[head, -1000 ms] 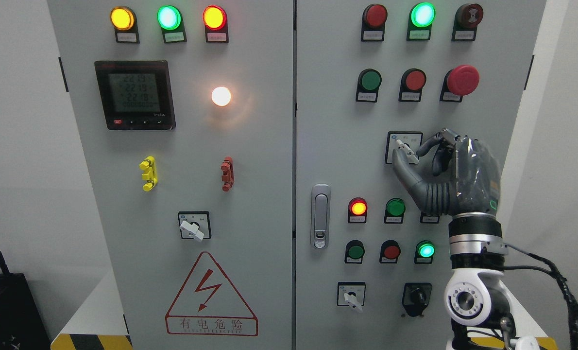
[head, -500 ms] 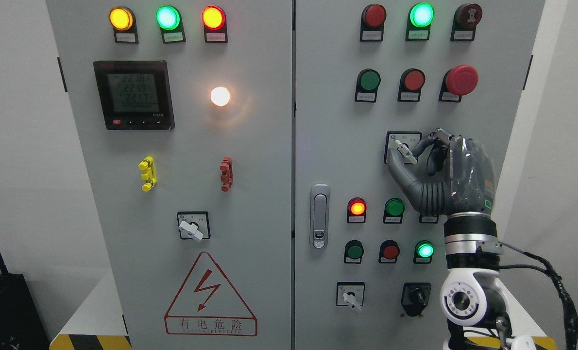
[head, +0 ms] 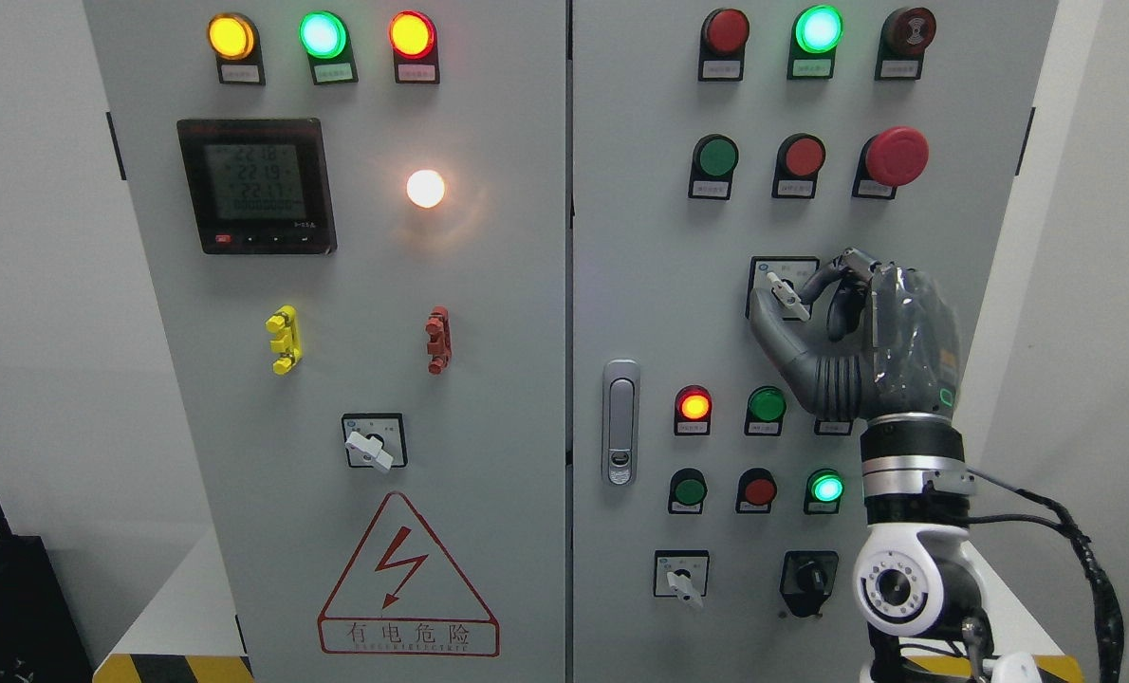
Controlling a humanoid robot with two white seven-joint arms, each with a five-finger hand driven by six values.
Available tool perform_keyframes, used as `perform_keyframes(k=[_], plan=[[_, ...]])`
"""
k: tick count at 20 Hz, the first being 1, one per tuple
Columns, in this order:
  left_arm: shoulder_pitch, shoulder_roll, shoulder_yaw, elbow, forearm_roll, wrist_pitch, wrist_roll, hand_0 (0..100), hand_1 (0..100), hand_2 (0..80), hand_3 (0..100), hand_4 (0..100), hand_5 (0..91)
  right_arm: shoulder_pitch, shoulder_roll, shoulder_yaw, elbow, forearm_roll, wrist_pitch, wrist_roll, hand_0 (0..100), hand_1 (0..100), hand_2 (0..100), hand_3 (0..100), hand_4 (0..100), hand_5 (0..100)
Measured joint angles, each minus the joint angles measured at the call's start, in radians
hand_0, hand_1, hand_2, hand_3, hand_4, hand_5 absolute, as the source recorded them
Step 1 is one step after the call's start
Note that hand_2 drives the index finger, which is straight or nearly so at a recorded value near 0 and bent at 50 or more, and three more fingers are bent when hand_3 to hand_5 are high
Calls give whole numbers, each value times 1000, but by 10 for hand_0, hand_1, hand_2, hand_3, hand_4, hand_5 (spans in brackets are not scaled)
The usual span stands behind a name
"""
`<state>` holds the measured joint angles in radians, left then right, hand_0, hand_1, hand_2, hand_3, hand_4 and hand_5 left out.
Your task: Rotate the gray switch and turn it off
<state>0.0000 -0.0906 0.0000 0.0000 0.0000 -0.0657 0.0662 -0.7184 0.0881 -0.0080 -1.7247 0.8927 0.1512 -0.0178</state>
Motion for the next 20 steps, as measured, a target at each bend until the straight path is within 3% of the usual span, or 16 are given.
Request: perform_keyframes(k=[6, 20], plan=[[0, 0, 0, 0, 0, 0, 0, 120, 389, 0, 0, 0, 0, -1, 0, 3, 0, 3, 1, 0, 362, 501, 676, 1000, 955, 1000], [0, 0, 0, 0, 0, 0, 0, 120, 389, 0, 0, 0, 0, -5, 0, 7, 1, 5, 1, -1, 431, 510, 687, 1000, 958, 1000]])
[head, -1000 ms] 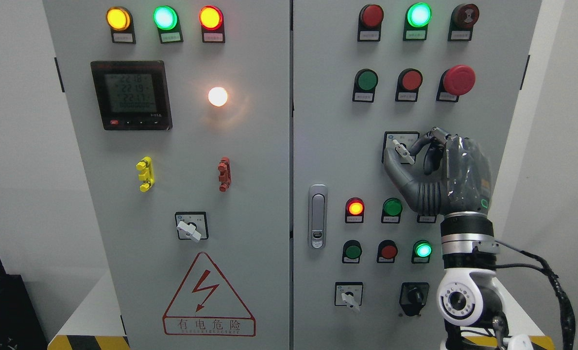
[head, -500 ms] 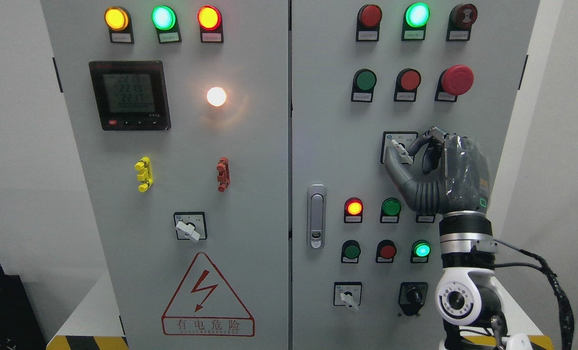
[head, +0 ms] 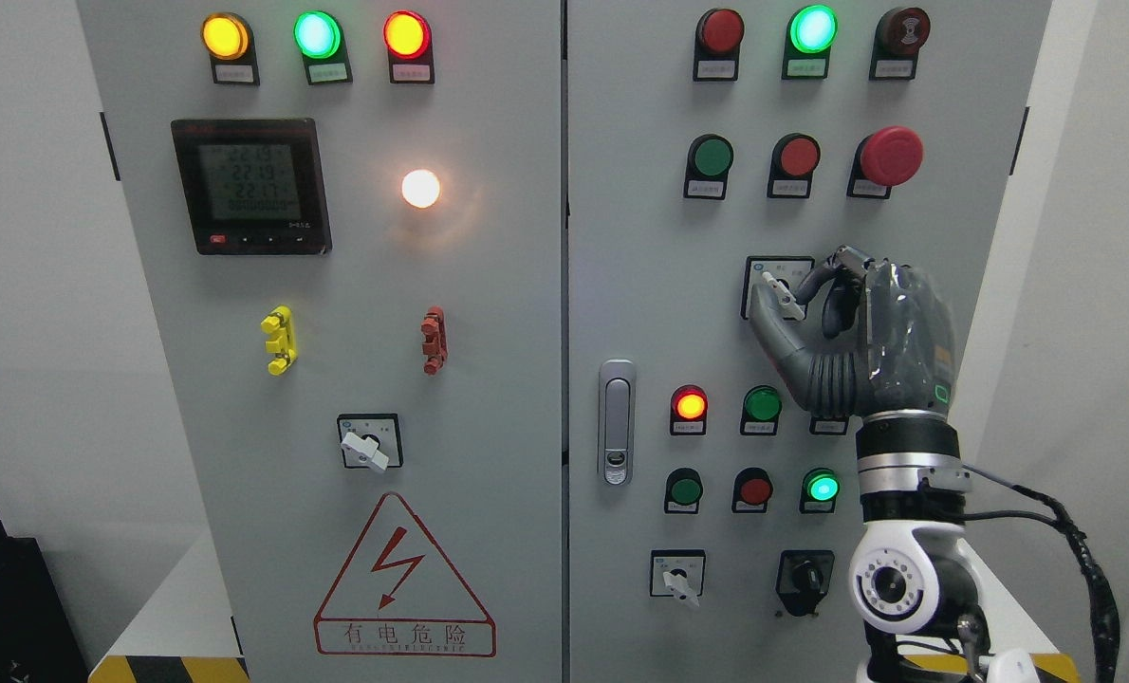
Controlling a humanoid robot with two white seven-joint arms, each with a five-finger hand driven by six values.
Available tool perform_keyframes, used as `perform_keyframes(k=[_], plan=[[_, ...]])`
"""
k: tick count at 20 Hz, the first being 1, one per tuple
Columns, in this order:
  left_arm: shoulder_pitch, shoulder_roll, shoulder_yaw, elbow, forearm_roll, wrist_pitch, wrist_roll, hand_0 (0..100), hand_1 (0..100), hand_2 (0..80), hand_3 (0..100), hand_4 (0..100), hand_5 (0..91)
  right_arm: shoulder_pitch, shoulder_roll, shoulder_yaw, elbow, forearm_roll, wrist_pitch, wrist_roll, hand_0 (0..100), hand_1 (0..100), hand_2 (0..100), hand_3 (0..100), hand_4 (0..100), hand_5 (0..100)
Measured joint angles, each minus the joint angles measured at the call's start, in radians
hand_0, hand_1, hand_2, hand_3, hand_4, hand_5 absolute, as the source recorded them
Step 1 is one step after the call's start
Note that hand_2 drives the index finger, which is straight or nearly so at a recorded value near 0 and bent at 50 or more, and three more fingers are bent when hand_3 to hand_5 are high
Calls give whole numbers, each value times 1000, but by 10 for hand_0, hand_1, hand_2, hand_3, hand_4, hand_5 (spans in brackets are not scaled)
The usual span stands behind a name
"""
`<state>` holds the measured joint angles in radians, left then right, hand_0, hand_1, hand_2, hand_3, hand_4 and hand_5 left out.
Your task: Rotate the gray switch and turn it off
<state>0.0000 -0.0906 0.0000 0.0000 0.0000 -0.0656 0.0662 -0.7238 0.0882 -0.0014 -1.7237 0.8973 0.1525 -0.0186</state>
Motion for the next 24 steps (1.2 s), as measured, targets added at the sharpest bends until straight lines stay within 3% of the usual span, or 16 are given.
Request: perform_keyframes(k=[24], plan=[[0, 0, 0, 0, 0, 0, 0, 120, 389, 0, 0, 0, 0, -7, -1, 1, 6, 0, -1, 14, 492, 509, 728, 1000, 961, 1000]])
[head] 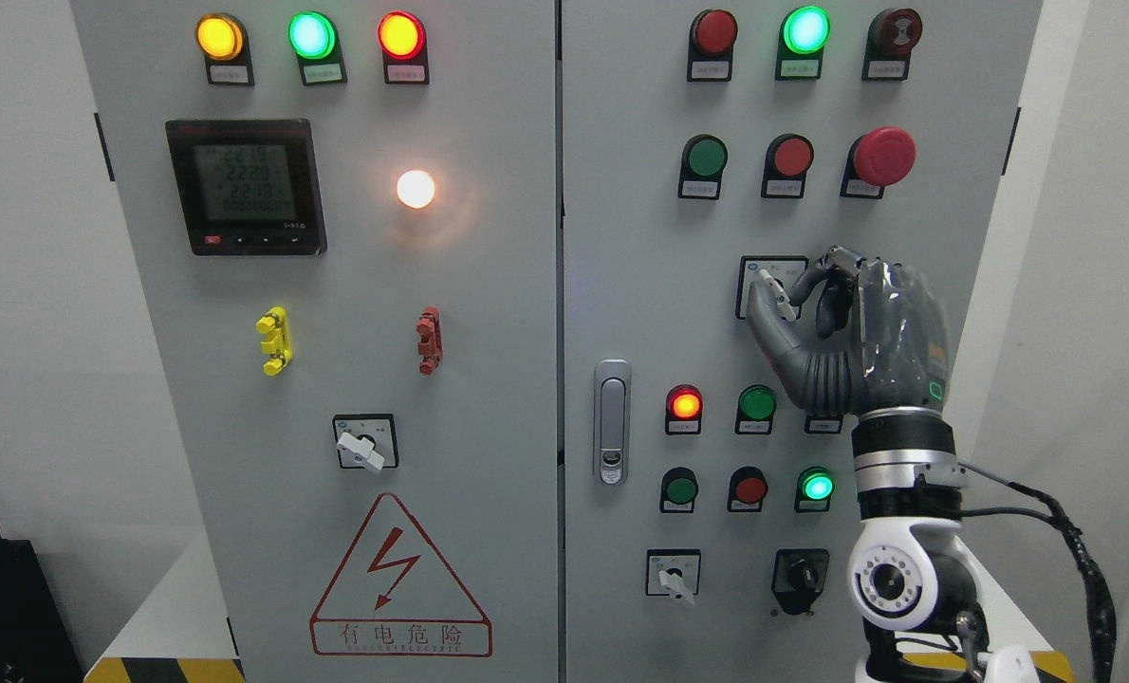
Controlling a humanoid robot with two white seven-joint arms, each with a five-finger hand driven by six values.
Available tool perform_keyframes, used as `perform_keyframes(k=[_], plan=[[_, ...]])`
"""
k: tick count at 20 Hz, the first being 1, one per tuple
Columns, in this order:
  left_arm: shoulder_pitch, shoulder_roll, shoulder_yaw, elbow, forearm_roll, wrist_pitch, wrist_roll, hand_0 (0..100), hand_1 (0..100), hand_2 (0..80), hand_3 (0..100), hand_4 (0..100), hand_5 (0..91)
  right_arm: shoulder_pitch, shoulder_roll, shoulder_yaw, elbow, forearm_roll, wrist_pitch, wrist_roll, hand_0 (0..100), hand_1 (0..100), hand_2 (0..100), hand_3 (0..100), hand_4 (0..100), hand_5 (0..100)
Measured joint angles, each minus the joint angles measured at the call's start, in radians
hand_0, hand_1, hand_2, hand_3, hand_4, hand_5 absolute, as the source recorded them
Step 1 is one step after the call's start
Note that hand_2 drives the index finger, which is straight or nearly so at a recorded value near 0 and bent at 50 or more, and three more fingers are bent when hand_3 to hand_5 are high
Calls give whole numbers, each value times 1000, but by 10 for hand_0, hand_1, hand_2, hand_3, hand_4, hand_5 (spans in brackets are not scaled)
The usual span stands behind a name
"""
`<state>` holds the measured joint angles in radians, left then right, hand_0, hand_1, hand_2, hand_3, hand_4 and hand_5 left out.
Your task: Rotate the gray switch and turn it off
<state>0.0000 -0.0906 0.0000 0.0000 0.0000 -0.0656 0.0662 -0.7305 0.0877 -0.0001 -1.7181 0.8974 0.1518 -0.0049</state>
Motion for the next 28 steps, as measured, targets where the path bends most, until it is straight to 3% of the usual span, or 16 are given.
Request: perform_keyframes(k=[28], plan=[[0, 0, 0, 0, 0, 0, 0, 120, 389, 0, 0, 0, 0, -2, 0, 1, 4, -2, -1, -1, 557, 489, 759, 1000, 963, 1000]])
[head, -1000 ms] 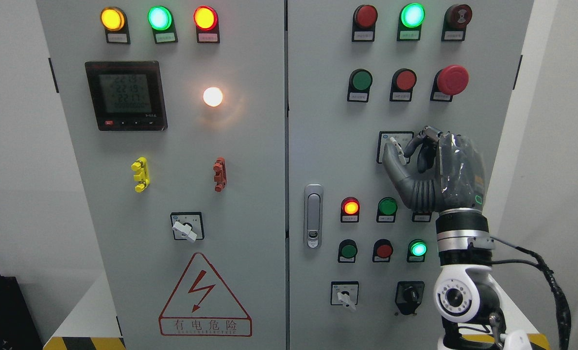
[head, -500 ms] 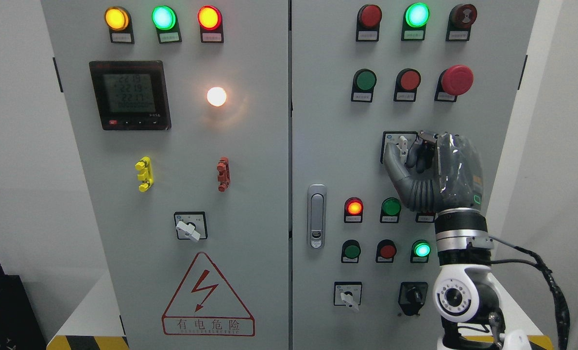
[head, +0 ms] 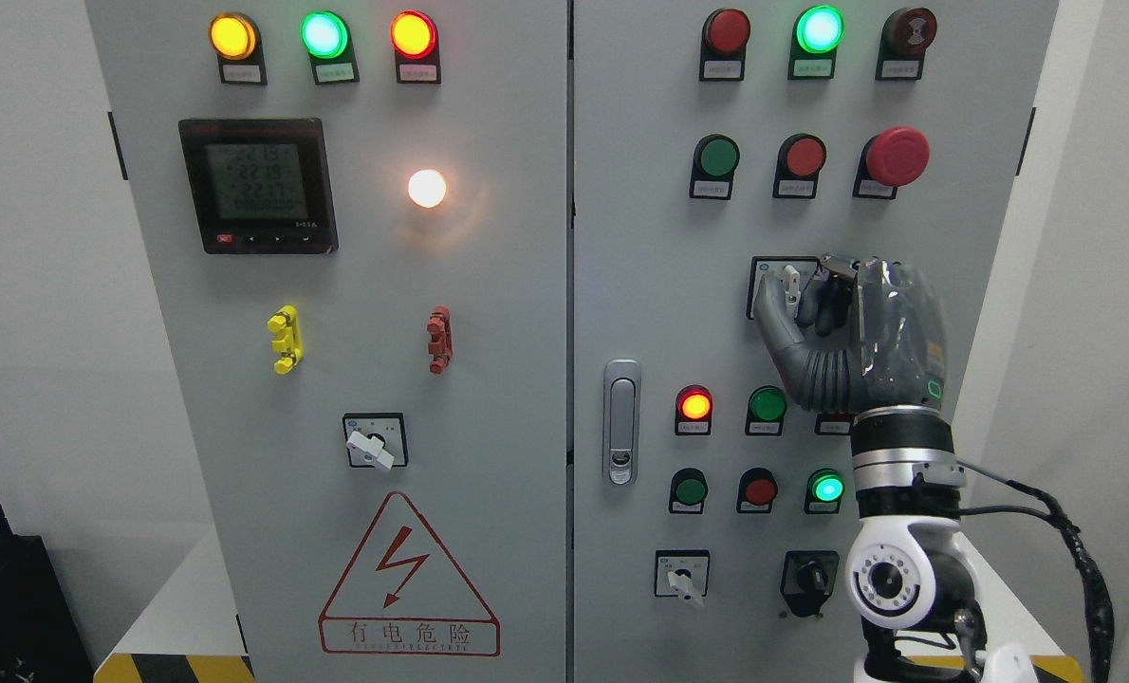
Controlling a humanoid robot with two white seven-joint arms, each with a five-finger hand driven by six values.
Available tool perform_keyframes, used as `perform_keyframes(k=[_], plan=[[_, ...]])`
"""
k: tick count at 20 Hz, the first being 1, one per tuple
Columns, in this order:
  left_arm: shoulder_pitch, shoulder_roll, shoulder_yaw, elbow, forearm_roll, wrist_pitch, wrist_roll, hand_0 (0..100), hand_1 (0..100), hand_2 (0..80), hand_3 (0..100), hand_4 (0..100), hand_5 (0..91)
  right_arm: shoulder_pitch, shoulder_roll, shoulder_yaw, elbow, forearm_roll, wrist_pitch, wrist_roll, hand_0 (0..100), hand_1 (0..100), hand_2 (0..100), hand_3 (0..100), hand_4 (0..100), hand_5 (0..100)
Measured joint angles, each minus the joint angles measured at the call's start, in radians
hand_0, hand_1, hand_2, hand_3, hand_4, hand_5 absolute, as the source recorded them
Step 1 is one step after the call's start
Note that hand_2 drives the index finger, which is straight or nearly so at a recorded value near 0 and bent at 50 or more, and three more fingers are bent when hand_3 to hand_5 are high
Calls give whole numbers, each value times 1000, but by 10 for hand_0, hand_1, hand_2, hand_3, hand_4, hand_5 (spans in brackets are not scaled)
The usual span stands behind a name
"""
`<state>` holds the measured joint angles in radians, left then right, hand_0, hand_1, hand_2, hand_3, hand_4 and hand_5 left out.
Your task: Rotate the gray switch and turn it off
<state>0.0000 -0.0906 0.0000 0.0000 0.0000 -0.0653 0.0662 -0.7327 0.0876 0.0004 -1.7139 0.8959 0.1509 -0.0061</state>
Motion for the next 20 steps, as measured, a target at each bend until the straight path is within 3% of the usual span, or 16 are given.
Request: perform_keyframes(k=[6, 13, 20], plan=[[0, 0, 0, 0, 0, 0, 0, 120, 389, 0, 0, 0, 0, 0, 0, 0, 0, -1, 1, 0, 561, 467, 767, 1000, 964, 1000], [0, 0, 0, 0, 0, 0, 0, 120, 389, 0, 0, 0, 0, 0, 0, 0, 0, -2, -6, 0, 382, 446, 777, 1000, 964, 1000], [0, 0, 0, 0, 0, 0, 0, 120, 389, 0, 0, 0, 0, 1, -2, 0, -2, -3, -10, 0, 336, 458, 778, 1000, 963, 1000]])
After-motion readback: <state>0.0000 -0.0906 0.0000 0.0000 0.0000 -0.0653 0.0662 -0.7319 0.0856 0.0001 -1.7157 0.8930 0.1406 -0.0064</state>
